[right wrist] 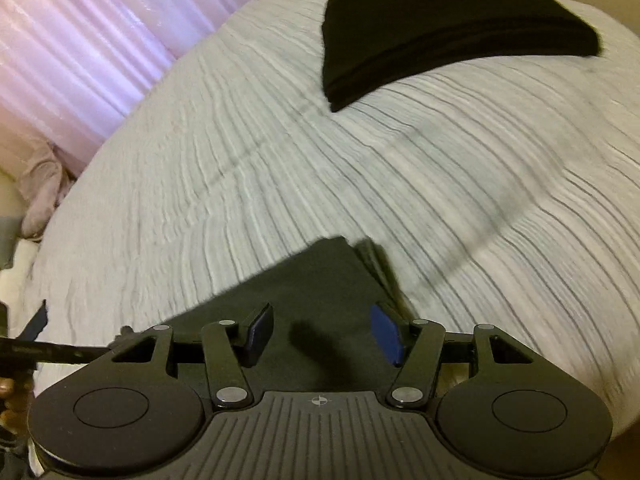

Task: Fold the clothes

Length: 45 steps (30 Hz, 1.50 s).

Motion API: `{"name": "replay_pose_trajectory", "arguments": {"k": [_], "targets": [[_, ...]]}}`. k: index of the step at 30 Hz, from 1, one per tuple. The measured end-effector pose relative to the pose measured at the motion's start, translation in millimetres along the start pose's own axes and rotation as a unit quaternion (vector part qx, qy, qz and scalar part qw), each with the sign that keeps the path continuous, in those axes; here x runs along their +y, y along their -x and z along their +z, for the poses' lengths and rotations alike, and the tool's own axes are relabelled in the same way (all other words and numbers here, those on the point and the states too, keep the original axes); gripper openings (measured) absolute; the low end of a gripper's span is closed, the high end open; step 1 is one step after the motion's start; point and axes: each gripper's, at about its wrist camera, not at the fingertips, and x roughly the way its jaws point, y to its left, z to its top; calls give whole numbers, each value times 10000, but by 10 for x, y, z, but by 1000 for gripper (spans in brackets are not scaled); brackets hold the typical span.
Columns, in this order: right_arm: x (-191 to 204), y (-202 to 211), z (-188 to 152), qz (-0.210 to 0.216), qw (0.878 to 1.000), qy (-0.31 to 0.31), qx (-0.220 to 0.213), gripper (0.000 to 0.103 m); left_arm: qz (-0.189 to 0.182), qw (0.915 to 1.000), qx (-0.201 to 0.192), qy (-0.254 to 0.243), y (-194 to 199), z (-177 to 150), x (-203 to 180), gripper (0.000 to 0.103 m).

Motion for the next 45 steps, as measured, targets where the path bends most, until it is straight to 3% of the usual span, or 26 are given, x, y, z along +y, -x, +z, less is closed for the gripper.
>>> {"name": "replay_pose_trajectory", "arguments": {"k": [2,4,7,10,14,17,20,21,22,23,24,27,29,31,45], "targets": [[20,109,-42,-103,9999,-52,-56,59,126,9998,31,-115,-56,-4,-71,24],[56,206,-118,163,9998,-94,-61,59,329,9992,52,-209,-140,24,-104,22],[-26,107,-257,366,9989,-154,264,59,527,9986,60,-3,-266,107,-29,13],[-137,51,-271,524,9978,-160,360,58,710,9974,-93,3,-266,206,-36,15],[-133,118,-208,314,9987,-40,395,59,873,9961,-94,-10,-206,343,-69,19],[-94,226,-277,90,9989,-203,414,59,781,9967,-83,-213,-84,280,-141,25],[12,385,-382,-172,9986,-291,405,59,695,9970,-5,-348,48,50,-190,30],[65,429,-436,-240,9983,-335,408,63,676,9969,24,-394,91,-38,-202,34],[120,477,-500,-306,9979,-383,412,71,694,9968,71,-397,135,-149,-207,37],[177,528,-569,-375,9975,-432,410,89,719,9966,121,-393,180,-263,-212,39],[243,588,-657,-454,9970,-485,384,93,754,9964,168,-353,230,-382,-216,43],[428,700,-892,-559,9947,-670,545,93,837,9956,302,-291,415,-741,-218,63],[540,771,-1034,-622,9925,-827,644,93,920,9948,360,-268,544,-931,-214,69],[658,832,-1157,-639,9908,-959,713,93,1053,9935,384,-220,675,-1070,-206,83],[1421,1101,-1445,-304,9948,-692,682,93,1374,9892,62,-512,1326,-1534,-319,96]]}}
